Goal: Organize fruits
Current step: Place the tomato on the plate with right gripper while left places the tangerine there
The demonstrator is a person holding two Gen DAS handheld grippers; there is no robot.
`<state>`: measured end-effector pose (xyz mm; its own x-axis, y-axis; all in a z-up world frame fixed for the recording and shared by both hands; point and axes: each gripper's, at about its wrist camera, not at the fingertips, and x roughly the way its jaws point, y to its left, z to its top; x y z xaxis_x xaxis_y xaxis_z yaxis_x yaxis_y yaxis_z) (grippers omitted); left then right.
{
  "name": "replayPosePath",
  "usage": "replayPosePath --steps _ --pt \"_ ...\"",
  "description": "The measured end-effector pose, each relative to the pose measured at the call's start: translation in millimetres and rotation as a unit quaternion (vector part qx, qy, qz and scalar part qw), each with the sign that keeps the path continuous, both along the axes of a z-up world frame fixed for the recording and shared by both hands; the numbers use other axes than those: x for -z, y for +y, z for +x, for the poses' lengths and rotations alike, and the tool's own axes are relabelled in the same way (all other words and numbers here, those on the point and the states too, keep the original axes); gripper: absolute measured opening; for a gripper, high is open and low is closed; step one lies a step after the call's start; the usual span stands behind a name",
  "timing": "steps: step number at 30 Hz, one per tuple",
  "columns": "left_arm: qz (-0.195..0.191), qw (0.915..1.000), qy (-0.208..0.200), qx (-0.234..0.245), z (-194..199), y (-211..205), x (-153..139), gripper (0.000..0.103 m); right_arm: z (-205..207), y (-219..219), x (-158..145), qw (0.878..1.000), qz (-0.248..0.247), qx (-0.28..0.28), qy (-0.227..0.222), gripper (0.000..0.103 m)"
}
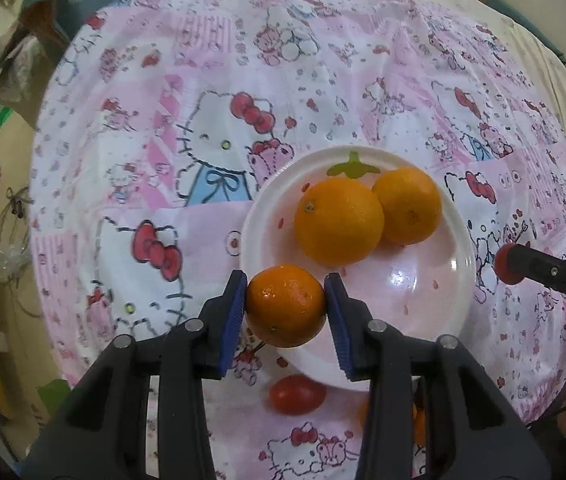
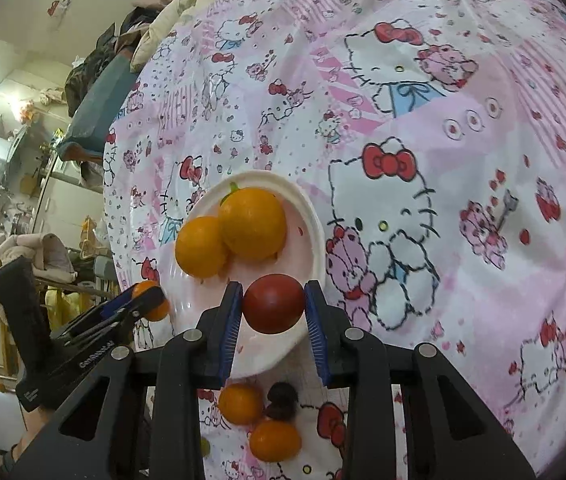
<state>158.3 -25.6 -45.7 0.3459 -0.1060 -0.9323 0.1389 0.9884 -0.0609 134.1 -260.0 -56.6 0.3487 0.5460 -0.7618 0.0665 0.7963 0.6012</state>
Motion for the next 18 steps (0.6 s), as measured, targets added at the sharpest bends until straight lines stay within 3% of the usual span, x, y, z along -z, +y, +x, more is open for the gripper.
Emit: replayPosePath --steps 5,11,18 --pt "0.007 0.9998 0.015 0.011 1.9 -6.6 16.6 0.036 14.3 8.9 10.4 1.0 -0.012 -0.017 0.01 0.033" --pt "0.002 0.9998 0.016 0.015 4.4 -6.3 17.4 0.037 16.6 13.6 28.8 0.999 -0.018 -0.023 0.028 0.033" --pt "0.006 0.9998 0.018 0.011 6.1 -7.1 17.8 0.037 16.3 8.5 29.3 0.999 -0.01 -0.012 0.028 0.034"
